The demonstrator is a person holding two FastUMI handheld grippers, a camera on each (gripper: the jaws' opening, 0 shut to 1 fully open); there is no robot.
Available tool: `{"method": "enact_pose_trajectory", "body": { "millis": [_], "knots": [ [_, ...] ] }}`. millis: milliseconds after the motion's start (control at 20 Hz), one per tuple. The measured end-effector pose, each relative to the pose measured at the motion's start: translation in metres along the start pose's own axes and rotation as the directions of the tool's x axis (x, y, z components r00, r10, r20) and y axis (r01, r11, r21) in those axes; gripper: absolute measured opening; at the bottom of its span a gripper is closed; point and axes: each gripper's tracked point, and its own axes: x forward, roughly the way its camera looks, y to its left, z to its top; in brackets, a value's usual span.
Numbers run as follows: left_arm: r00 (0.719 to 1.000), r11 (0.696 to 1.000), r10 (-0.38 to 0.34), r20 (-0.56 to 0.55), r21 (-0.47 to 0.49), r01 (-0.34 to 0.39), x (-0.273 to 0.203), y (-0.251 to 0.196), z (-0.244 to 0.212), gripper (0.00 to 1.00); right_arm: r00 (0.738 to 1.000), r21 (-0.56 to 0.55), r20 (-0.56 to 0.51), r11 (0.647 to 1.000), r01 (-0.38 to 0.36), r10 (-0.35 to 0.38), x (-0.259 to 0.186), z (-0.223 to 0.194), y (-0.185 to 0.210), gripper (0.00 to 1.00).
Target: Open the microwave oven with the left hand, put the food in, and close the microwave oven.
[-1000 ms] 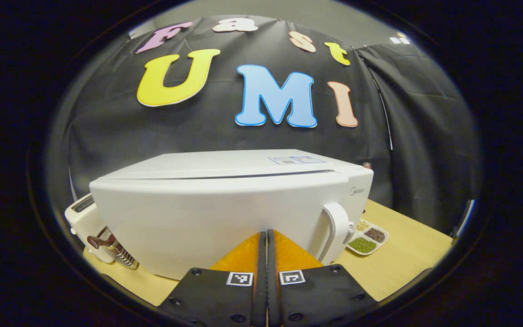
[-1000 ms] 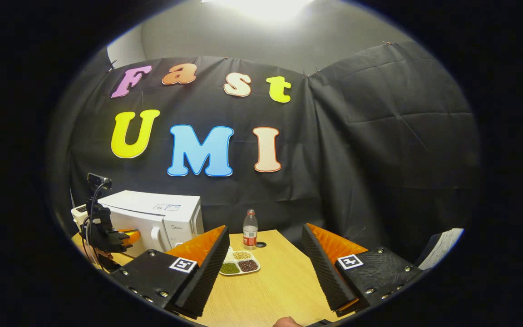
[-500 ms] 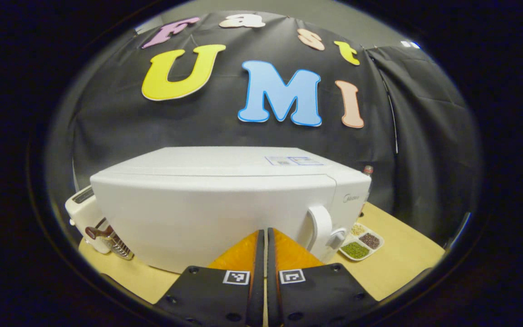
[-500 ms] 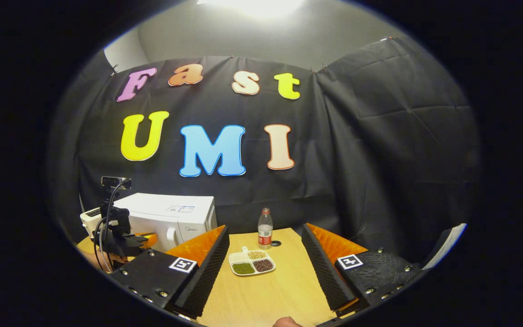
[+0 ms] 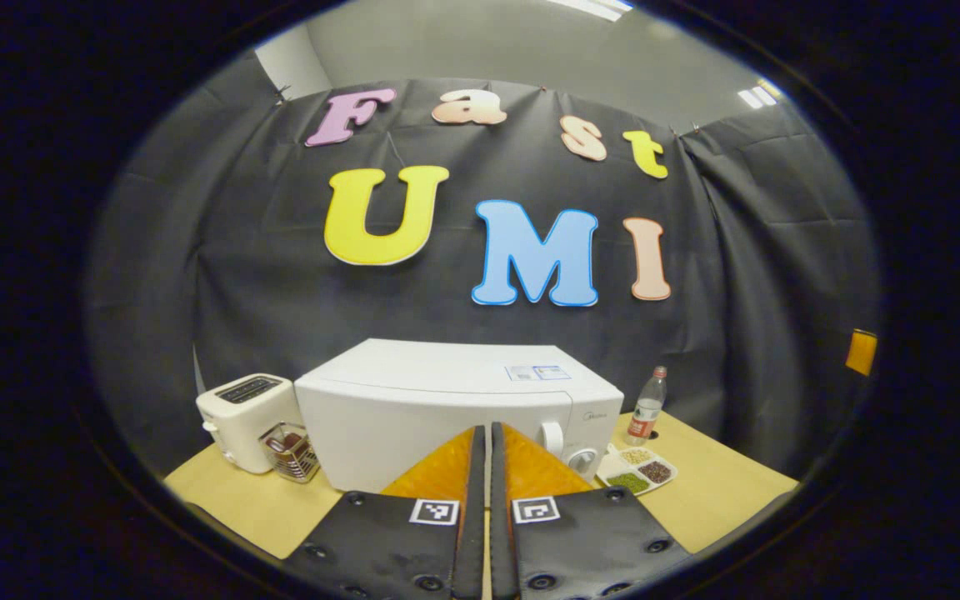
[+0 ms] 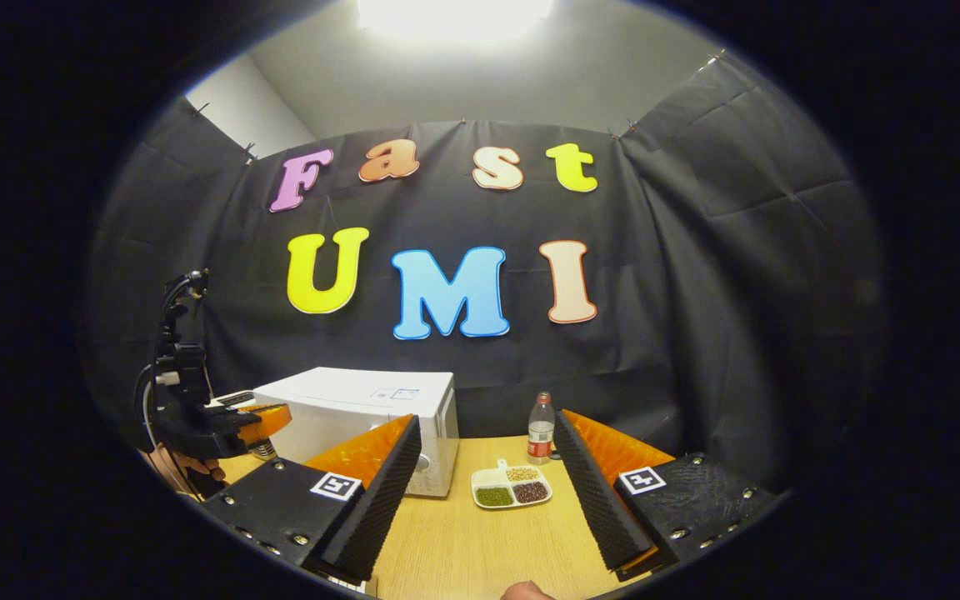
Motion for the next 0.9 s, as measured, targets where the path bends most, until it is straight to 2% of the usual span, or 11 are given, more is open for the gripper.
{"method": "enact_pose_trajectory", "body": {
  "millis": [250,300,350,750,800,850,900],
  "knots": [
    [0.997,0.998,0.067,0.042,0.009,-0.068,-0.075,0.002,0.025,0.1,0.997,0.025,0.018,0.997,-0.073,0.073,-0.027,0.006,-0.005,0.96],
    [0.996,0.997,0.072,0.053,0.009,-0.072,-0.09,0.001,0.031,0.14,0.997,0.022,0.021,0.997,-0.077,0.077,-0.032,0.007,-0.007,0.96],
    [0.996,0.997,0.073,0.059,0.013,-0.074,-0.103,-0.001,0.034,0.1,0.997,0.024,0.023,0.997,-0.079,0.078,-0.037,0.008,-0.01,0.96],
    [0.993,0.996,0.068,0.092,0.05,-0.073,-0.185,0.004,0.052,0.09,0.995,0.042,0.051,0.995,-0.091,0.089,-0.058,0.018,0.002,0.96],
    [0.993,0.996,0.076,0.092,0.048,-0.08,-0.193,0.008,0.053,0.05,0.994,0.043,0.052,0.995,-0.093,0.091,-0.062,0.019,0.006,0.96],
    [0.992,0.996,0.077,0.096,0.043,-0.081,-0.201,0.011,0.054,0.1,0.994,0.042,0.058,0.995,-0.094,0.092,-0.065,0.021,0.009,0.96],
    [0.992,0.995,0.082,0.099,0.041,-0.086,-0.21,0.013,0.053,0.09,0.994,0.036,0.064,0.995,-0.093,0.09,-0.069,0.023,0.011,0.96]
  ]
}}
